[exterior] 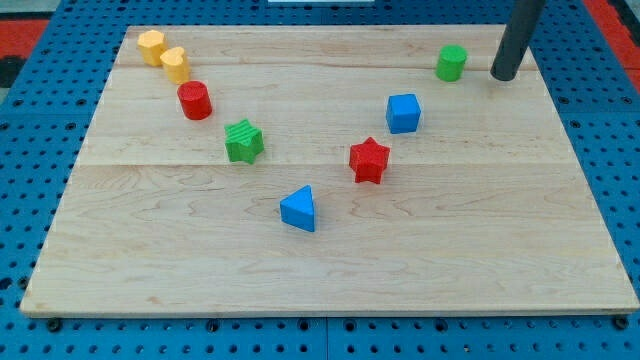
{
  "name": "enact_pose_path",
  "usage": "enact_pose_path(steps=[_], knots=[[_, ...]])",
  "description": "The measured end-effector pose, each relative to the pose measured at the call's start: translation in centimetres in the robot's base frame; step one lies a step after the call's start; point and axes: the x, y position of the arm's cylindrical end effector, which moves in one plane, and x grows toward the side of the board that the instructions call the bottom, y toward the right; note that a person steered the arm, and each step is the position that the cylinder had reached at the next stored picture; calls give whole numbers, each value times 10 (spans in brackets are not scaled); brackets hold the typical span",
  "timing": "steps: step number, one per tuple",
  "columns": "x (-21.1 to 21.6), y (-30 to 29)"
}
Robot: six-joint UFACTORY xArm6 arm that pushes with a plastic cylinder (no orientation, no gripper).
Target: Move the green circle slightly left and down
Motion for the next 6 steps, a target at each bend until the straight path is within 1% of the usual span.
enact_pose_path(steps=[1, 2, 3, 5, 6], knots=[[-11, -33], [-6, -87], [5, -100], [3, -86], [-14, -42]])
